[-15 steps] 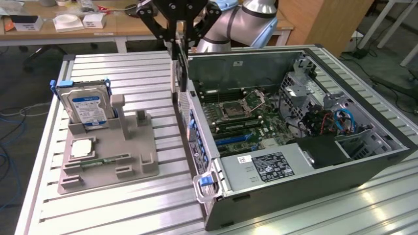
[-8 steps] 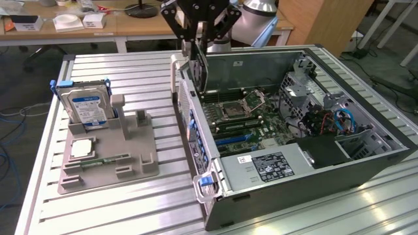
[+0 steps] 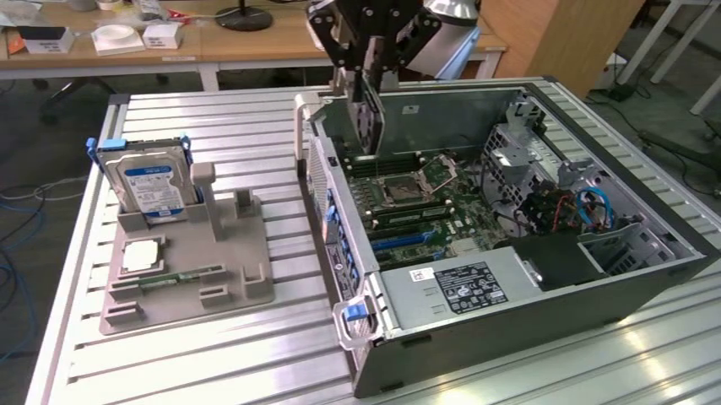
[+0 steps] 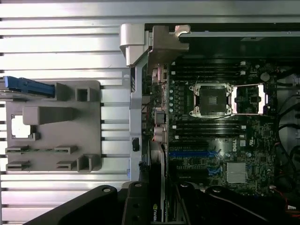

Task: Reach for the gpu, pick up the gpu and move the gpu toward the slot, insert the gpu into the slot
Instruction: 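Pick up the gpu and move the gpu toward the slot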

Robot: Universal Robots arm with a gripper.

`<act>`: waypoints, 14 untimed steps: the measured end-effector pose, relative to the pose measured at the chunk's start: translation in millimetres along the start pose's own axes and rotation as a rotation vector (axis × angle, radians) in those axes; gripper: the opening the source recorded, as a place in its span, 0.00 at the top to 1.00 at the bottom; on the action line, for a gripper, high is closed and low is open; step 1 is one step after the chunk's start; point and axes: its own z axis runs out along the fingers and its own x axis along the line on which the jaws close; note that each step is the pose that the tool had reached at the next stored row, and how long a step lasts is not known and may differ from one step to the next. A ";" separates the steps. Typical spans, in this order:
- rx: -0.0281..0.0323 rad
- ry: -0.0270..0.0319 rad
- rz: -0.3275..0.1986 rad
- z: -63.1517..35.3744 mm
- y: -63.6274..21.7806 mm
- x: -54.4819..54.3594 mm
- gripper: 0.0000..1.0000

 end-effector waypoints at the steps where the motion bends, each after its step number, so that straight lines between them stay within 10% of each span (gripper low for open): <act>1: 0.0000 0.0016 0.000 -0.1 0.1 -3.4 0.74; 14: 0.0009 0.0331 0.002 -1.0 1.6 -51.3 0.74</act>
